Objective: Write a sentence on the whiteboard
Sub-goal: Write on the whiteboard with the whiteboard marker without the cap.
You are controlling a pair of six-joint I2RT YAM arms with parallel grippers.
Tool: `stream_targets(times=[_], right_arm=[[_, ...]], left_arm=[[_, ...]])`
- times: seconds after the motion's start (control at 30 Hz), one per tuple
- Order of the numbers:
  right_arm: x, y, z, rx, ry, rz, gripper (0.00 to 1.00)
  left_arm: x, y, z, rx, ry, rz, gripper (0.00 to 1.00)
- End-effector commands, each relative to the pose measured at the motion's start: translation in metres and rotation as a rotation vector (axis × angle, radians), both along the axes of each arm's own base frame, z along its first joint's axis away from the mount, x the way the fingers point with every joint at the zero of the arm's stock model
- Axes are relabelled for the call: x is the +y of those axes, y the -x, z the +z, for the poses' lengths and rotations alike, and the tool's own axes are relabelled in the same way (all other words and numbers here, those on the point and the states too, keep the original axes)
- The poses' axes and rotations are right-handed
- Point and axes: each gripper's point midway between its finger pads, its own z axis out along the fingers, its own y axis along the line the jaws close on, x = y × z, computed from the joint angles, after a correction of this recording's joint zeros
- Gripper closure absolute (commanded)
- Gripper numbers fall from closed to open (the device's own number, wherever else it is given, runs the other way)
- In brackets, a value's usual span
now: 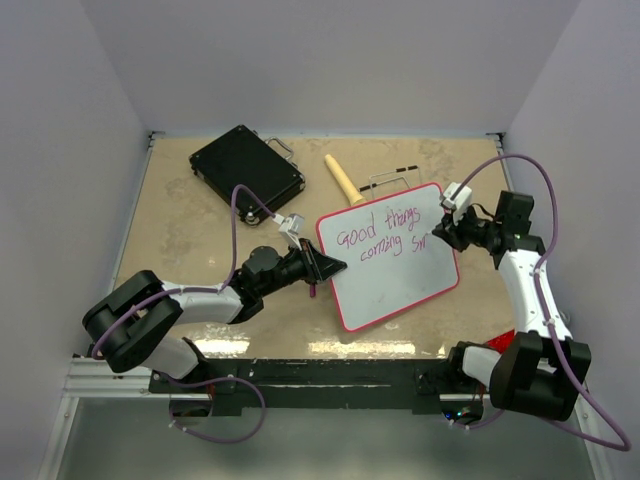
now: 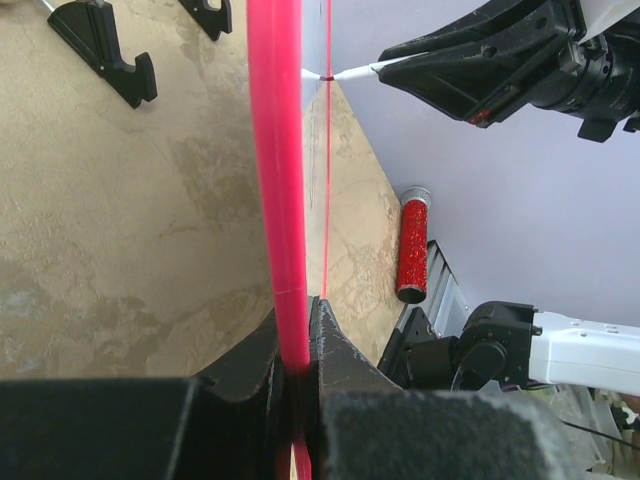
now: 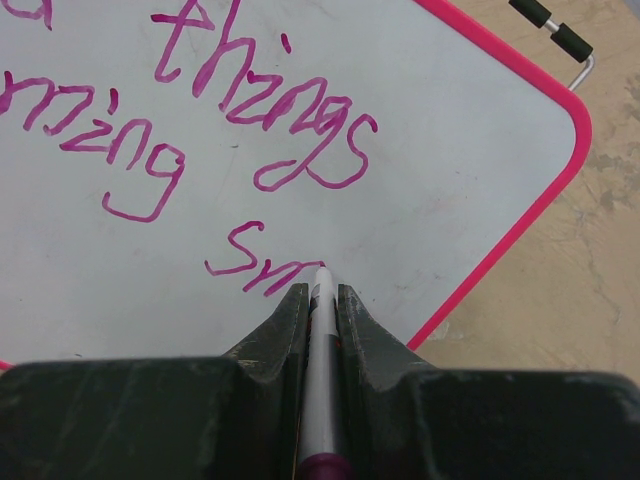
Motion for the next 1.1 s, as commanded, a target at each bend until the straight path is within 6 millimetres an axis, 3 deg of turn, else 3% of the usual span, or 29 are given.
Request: stream_targets(times=[0.0, 0.43, 0.77, 1.07], right_arm=[[-0.004, -0.007, 0.001, -0.003, 0.027, -0.008, 1.00], [0.000, 0.024, -0.020, 0.074, 0.085, 0.086, 1.00], [0.005, 0.006, 0.030, -0.062, 0.011, 0.046, 1.00], [-0.004, -0.008, 0.041, -0.130, -0.018, -0.055, 1.00]], left_arm=[[-0.007, 0.009, 0.006, -0.075, -0.007, -0.073, 1.00], [-0.007, 0.008, 0.007, -0.078, -0.006, -0.071, 1.00], [-0.005, 0.009, 0.006, -0.077, -0.012, -0.066, 1.00], [-0.004, 0.010, 0.007, -0.080, -0.008, -0.069, 1.00]])
